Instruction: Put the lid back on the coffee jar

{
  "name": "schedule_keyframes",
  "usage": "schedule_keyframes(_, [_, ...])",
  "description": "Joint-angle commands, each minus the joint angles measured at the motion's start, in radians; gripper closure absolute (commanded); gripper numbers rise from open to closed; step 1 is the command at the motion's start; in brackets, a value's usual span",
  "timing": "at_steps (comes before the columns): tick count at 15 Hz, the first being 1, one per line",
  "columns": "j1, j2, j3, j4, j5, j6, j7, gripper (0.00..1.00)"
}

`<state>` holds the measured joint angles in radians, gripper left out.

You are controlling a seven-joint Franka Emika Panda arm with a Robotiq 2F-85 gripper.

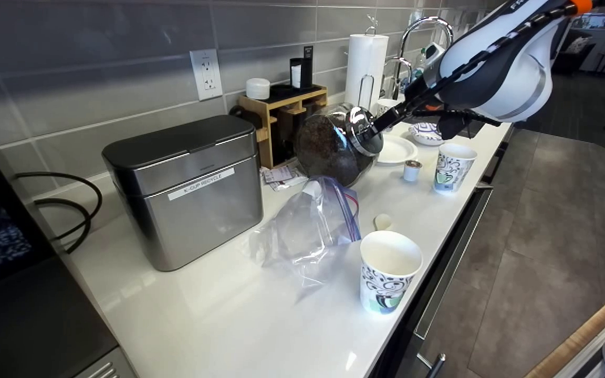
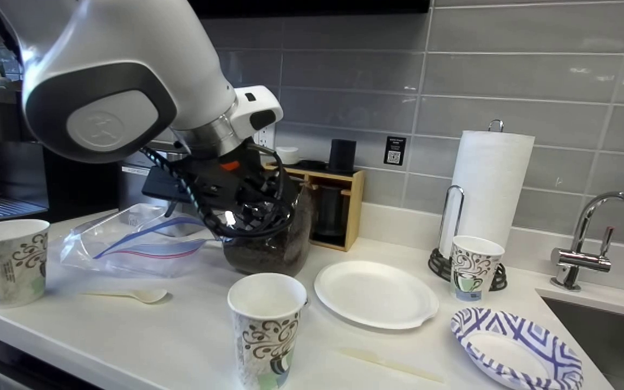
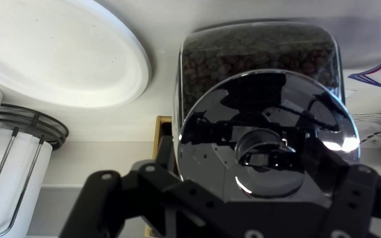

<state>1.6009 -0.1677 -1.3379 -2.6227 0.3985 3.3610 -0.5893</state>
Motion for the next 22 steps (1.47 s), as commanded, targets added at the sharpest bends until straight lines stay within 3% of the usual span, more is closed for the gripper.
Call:
schedule_keyframes(1, [-0.063, -0.051, 0.056, 0.002, -0.013, -0.049, -0.033, 0.00])
schedule_keyframes(7, [-0.197, 0.025, 0.176, 0.013, 0.025, -0.084, -0.014, 0.00])
schedule_keyframes(22, [-0.517, -0.006, 0.483, 0.011, -0.010, -0.188, -0.001, 0.00])
